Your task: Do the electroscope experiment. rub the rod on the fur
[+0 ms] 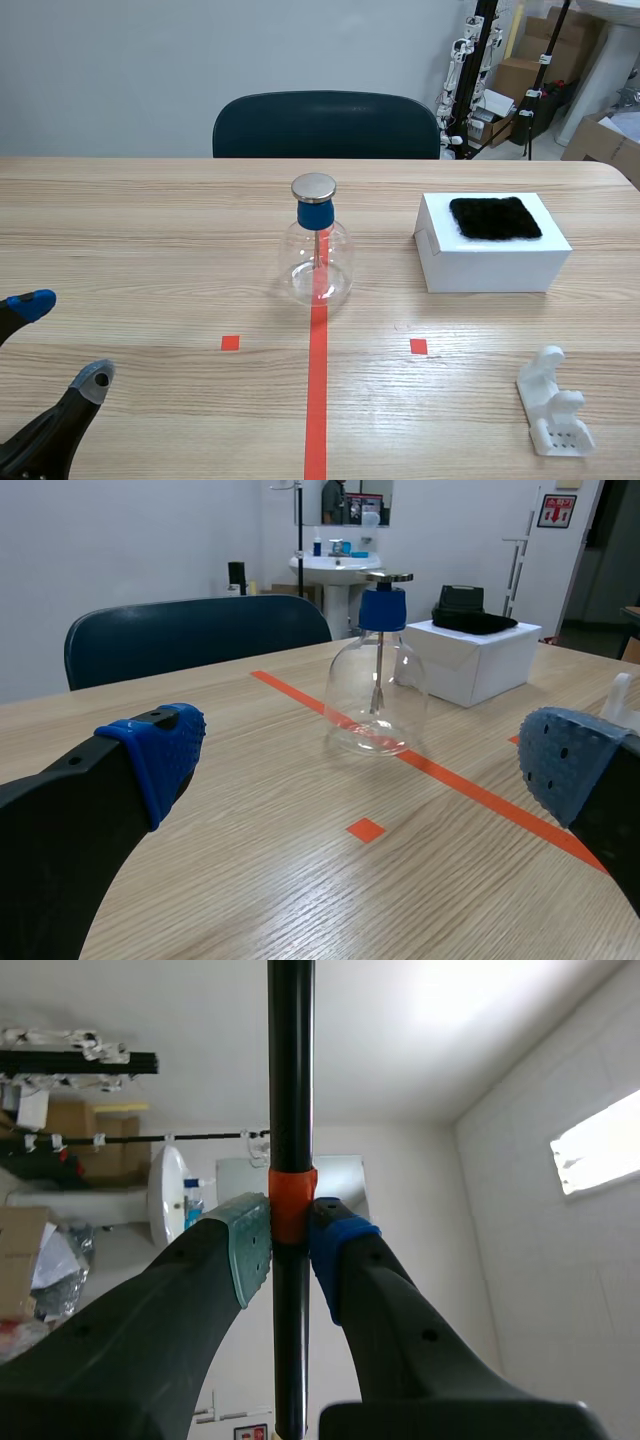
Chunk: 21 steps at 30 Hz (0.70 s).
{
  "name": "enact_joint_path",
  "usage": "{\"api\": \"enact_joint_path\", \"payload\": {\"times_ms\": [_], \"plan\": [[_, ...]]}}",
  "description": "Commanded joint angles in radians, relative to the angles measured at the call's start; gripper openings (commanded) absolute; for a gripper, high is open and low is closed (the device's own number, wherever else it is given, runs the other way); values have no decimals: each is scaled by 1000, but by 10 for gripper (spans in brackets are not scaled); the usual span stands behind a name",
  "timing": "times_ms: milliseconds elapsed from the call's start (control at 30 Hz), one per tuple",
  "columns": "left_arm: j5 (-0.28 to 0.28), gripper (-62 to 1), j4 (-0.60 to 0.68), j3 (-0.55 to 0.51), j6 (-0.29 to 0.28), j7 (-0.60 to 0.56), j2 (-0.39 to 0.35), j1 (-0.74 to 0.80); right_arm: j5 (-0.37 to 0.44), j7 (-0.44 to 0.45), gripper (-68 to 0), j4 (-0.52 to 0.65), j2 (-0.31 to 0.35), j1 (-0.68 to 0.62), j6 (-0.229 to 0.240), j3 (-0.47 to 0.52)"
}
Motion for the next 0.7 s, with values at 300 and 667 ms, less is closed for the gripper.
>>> {"api": "enact_joint_path", "payload": {"times_ms": [300,667], "plan": [[-7,14,11,-3,2,-14,-1,-5,-143,142,-676,331,-303,-319,-14,221],[-7,14,11,-3,2,-14,-1,-5,-325,265,-676,541,-557,-610,-15,219]]}}
